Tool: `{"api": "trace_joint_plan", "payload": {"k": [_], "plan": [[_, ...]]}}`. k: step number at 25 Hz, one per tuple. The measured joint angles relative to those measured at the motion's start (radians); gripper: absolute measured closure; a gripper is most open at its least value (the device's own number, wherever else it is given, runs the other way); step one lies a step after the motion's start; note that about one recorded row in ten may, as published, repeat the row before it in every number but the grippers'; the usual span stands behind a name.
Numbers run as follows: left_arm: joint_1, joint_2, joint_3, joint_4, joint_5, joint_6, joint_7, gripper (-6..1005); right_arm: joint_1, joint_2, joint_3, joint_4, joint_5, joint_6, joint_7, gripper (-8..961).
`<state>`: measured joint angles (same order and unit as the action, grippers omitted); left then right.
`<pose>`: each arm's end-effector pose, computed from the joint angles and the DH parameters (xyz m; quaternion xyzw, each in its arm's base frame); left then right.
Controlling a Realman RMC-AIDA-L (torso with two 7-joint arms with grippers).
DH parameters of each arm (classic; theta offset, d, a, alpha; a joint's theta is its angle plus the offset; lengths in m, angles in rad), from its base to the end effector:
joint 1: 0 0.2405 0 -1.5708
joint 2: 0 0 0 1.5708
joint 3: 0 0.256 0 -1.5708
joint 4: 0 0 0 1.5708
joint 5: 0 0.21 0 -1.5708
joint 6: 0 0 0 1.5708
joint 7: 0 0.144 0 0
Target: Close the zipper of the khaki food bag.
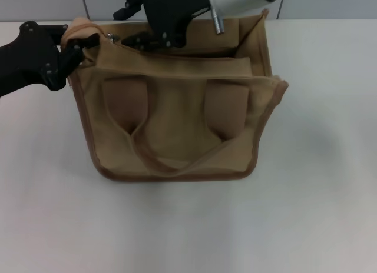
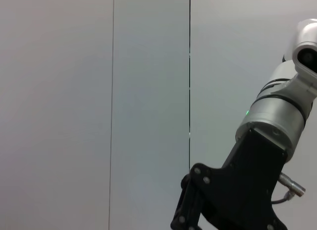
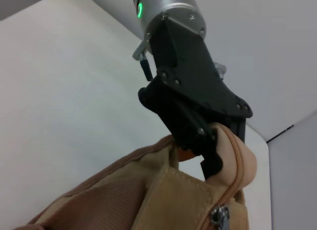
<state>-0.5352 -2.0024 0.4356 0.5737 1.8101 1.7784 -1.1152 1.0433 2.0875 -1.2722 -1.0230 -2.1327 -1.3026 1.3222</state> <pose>-0.2562 0.3304 0.0675 -0.8894 -0.0871 -0.3899 0.2223 0.0080 0.4115 -0.0343 -0.9378 -0.3277 0.0235 0.1127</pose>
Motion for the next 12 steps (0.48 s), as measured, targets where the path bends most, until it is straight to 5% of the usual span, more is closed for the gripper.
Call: {"api": "trace_joint_plan", "payload": {"k": [8,12], "plan": [[0.000,0.002,0.000,0.000,-0.004,0.001,0.000,1000,-0.010,0.002,-0.039,-0.020,0.027,0.020,0.020,602],[0.002,0.003,0.000,0.000,-0.014,0.003,0.000,1000,-0.085,-0.002,-0.025,-0.116,0.024,-0.012,0.085,602]]}}
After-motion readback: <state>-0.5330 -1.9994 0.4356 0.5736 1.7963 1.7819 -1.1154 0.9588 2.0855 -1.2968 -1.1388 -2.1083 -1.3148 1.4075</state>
